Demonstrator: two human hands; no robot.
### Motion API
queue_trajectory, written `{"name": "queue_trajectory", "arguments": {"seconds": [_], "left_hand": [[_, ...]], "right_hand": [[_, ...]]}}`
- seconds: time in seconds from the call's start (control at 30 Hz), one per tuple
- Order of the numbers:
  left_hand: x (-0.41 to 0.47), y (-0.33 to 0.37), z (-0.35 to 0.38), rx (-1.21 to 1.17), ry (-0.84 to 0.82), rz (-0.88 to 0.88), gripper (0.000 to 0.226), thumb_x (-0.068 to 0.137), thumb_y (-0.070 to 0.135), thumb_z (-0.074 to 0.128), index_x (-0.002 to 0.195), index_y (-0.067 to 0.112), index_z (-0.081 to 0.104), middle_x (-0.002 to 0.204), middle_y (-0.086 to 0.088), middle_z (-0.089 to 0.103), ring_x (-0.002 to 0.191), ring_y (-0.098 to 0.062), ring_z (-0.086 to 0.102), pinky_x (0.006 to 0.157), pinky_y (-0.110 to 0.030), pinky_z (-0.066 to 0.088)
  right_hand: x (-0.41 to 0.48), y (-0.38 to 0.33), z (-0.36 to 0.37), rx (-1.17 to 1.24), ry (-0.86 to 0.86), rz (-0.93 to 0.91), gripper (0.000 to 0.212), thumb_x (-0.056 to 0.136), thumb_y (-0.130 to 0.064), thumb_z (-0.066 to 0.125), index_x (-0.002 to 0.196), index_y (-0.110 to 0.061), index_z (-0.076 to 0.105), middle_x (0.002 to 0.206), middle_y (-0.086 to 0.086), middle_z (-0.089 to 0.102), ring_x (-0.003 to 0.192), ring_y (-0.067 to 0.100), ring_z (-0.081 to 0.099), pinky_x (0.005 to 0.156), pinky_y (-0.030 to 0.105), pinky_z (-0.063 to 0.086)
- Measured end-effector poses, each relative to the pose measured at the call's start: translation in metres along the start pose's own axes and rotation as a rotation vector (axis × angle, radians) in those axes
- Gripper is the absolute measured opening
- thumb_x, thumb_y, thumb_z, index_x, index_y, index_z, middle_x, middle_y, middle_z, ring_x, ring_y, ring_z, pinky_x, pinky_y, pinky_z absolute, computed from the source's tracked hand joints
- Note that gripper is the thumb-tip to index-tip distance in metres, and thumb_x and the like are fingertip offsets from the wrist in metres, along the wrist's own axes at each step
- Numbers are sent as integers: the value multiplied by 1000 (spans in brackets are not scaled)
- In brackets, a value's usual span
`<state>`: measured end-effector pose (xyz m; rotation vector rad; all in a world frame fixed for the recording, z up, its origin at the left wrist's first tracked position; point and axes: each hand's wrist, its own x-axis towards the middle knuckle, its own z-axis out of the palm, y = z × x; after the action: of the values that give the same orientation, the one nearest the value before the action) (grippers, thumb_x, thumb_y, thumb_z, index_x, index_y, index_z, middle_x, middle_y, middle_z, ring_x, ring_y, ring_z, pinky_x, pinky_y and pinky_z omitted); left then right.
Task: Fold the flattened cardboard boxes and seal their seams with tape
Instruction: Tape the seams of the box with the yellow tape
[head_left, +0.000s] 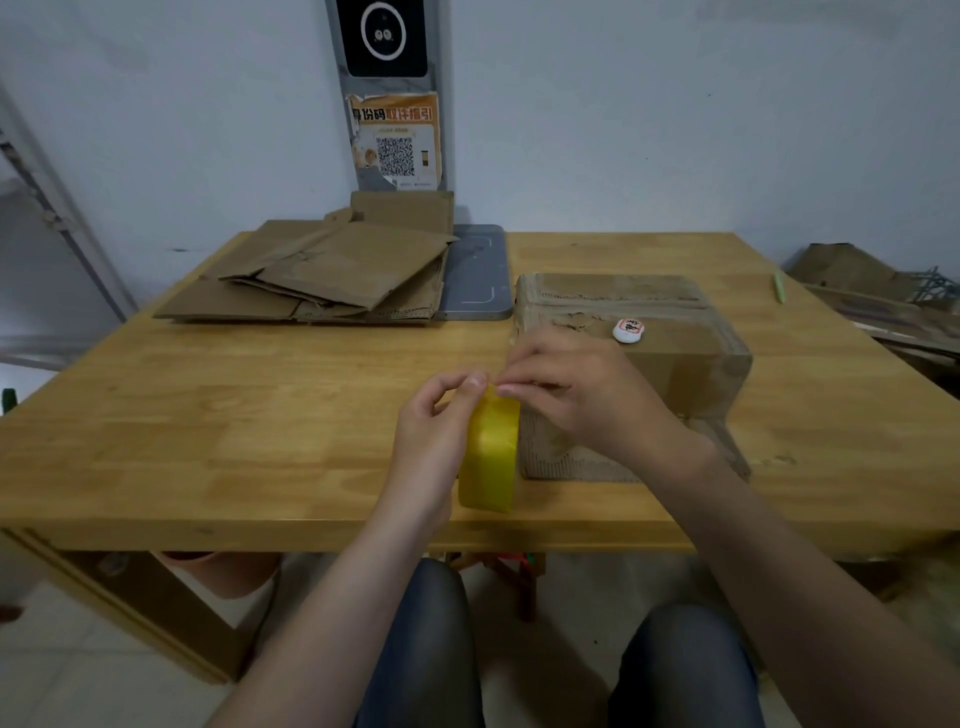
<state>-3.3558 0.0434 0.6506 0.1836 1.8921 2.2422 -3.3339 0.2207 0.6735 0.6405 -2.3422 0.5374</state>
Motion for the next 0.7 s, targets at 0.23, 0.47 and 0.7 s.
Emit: {"name": "queue_trajectory", "arguments": {"seconds": [0.23, 0.47, 0.7], "left_hand": [[2, 2, 0, -80, 19, -147, 9, 92, 18, 73, 94, 22, 80, 94, -1, 78, 99, -23, 71, 83, -41, 59], [1, 8, -3, -138, -44, -181, 15, 92, 17, 72, 91, 27, 83, 101, -4, 79, 103, -24, 73, 89, -44, 61], [-1, 5, -9, -62, -24, -139, 17, 90, 17, 75, 103, 26, 81, 93, 4, 79, 101, -21, 72, 87, -42, 59]], "right_hand": [[-6, -1, -12, -302, -24, -247, 16, 96, -20, 66, 104, -22, 79, 114, 3, 72, 82, 21, 70, 54, 38, 55], [-12, -1, 7, -174, 176, -111, 21, 100, -20, 66, 118, -20, 76, 106, 1, 73, 89, 24, 67, 67, 43, 54], [-6, -8, 3, 115, 58, 282, 11, 86, -30, 79, 96, -27, 79, 124, -10, 52, 94, 7, 57, 86, 36, 52]]}}
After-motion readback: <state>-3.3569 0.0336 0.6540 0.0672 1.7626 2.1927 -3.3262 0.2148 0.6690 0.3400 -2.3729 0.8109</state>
